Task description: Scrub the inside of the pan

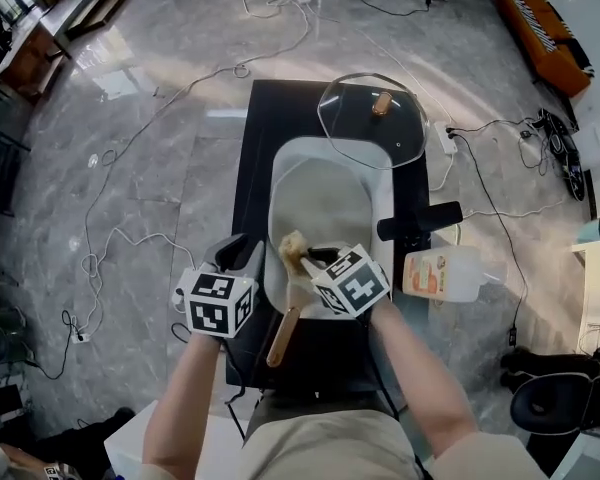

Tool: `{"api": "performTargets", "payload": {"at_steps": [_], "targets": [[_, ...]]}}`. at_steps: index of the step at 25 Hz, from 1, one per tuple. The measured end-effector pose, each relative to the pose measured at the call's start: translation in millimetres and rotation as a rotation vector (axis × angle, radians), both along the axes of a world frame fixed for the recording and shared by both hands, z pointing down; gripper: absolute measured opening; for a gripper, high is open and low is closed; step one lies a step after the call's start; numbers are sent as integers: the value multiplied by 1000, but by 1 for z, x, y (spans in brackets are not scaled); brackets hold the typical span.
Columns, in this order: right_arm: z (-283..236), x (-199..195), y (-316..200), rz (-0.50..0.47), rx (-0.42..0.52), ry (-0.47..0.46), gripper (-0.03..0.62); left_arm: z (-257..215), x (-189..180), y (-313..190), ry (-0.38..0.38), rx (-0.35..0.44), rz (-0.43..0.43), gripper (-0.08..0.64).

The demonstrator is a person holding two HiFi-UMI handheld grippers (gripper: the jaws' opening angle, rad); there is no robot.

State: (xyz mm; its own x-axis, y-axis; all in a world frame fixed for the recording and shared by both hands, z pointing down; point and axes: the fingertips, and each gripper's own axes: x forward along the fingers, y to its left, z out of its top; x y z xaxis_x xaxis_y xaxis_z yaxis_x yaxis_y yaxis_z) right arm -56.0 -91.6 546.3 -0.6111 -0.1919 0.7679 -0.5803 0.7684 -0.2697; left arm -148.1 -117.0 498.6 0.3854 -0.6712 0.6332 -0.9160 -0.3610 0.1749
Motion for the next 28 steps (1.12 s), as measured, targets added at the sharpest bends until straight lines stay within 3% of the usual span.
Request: {"api": "performTargets", "payload": {"at_steps": [3, 6, 10, 21, 26, 28], "targets": [[-43, 6, 2, 22, 104, -16, 43, -28, 1, 5, -5, 41, -1, 107], [-93, 12, 1, 40, 230, -25, 43, -63, 5, 7, 46, 74, -17, 104], [-163, 20, -3, 76, 370, -71, 44, -119, 10, 7, 42, 176, -8, 89], [-317, 56, 13, 194, 645, -246, 44, -258, 3, 25, -35, 442, -2, 69], [-384, 75, 37, 212, 766, -303, 46, -317, 9, 45, 16, 530, 14, 67], [-405, 82, 47, 222, 801, -323, 46, -338, 12, 55, -4, 583, 23, 69]]}}
